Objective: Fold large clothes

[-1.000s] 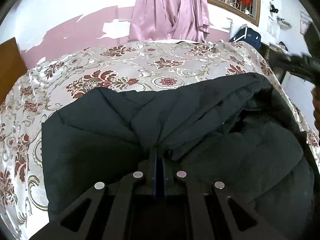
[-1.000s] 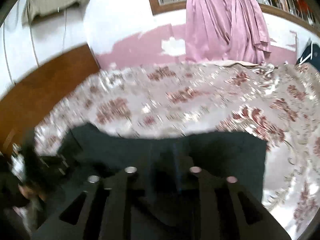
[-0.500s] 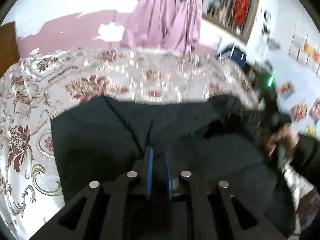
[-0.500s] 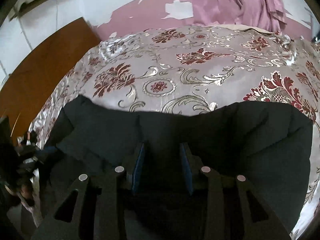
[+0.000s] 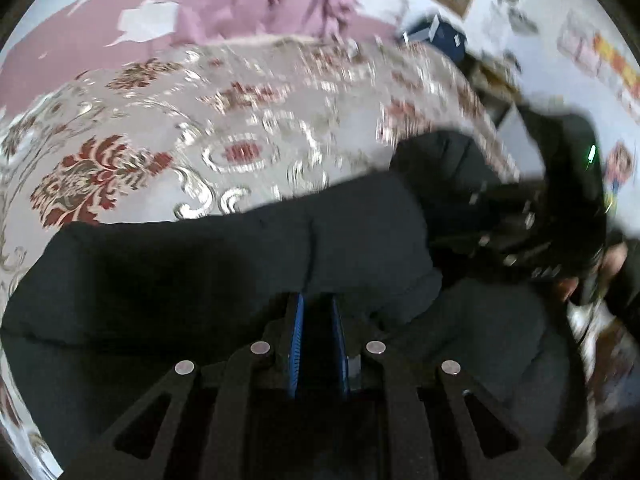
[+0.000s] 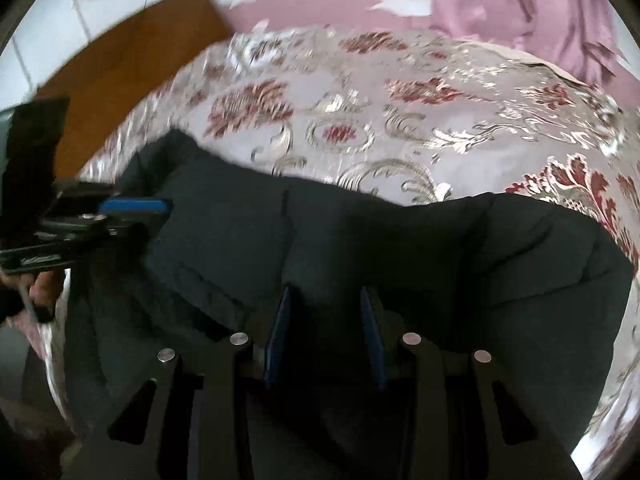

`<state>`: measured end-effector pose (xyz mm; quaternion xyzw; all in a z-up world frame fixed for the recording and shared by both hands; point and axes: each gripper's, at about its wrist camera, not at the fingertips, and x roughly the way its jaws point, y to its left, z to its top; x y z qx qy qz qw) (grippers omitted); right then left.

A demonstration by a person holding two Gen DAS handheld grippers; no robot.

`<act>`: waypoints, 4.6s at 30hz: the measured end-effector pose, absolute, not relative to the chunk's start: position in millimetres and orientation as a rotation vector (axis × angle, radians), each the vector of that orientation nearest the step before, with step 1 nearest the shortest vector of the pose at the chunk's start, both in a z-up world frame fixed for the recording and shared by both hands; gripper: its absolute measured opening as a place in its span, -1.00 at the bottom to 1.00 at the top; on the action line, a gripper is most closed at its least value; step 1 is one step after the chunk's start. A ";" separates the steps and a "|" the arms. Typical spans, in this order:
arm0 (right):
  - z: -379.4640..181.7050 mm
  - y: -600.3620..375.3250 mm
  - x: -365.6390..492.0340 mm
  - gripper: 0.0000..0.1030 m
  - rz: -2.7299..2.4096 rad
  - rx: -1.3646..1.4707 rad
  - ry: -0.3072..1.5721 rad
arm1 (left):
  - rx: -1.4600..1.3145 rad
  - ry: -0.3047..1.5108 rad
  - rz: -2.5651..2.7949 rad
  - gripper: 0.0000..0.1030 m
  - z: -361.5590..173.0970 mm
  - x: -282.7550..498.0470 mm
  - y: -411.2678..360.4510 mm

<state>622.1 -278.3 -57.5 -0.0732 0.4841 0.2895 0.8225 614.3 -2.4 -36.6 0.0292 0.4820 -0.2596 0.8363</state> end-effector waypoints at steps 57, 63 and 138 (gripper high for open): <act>-42.8 -300.0 582.2 0.36 0.385 -0.099 0.730 | 0.111 0.718 -0.222 0.56 -3.7 560.1 -8.3; -3.6 -314.8 556.6 0.83 0.353 -0.073 0.672 | -0.015 0.687 -0.193 0.89 31.1 532.9 6.7; 6.6 -375.4 137.8 0.96 0.365 -0.104 0.513 | -0.036 0.580 -0.087 0.99 17.3 119.1 -11.3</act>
